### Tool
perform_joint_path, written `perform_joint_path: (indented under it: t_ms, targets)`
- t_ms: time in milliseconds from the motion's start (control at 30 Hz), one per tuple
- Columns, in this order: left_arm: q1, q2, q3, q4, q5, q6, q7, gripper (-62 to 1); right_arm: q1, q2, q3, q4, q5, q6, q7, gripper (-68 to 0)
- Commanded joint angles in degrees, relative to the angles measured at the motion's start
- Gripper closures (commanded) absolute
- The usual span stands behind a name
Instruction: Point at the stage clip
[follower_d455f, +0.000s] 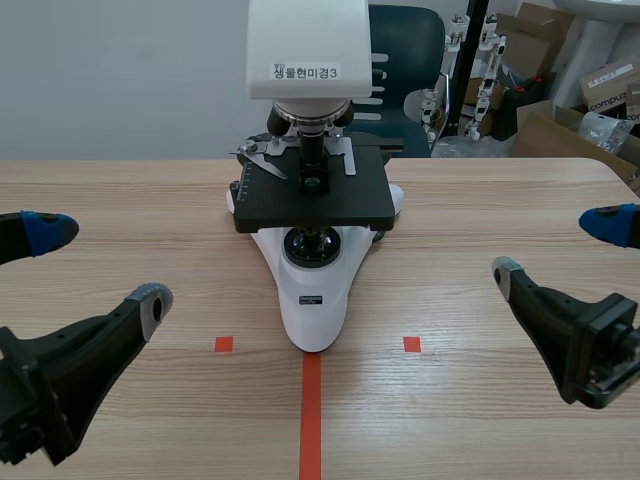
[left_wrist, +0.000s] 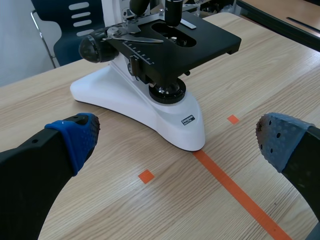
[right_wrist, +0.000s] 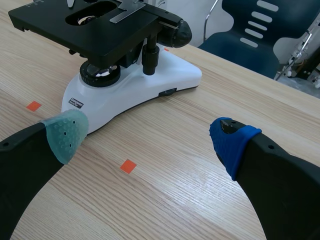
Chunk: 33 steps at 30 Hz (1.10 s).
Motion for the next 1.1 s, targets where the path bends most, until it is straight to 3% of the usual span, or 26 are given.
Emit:
perform_joint_path:
  t_ms: [0,767,867,1067]
  targets:
    - [-0.17,-0.02,-0.11,0.79,-0.35,0.11,-0.87,-62.3,0.63,0.63,0.13,0.52,0.61,0.00,0.61,-54.0]
    - [-1.03,-0.09,-0.11,0.76,-0.20,0.31,-0.87,-62.3,0.63,0.61,0.13,0.52,0.61,0.00,0.63,-54.0]
    - [-1.11,-2.49,-0.11,0.76,-0.20,0.33,-1.53,-62.3,0.63,0.61,0.13,0.52,0.61,0.00,0.61,-54.0]
    - [-1.11,-11.91,-0.04,0.76,-0.61,2.10,-4.57,-62.3,0.63,0.61,0.13,0.52,0.61,0.00,0.61,-54.0]
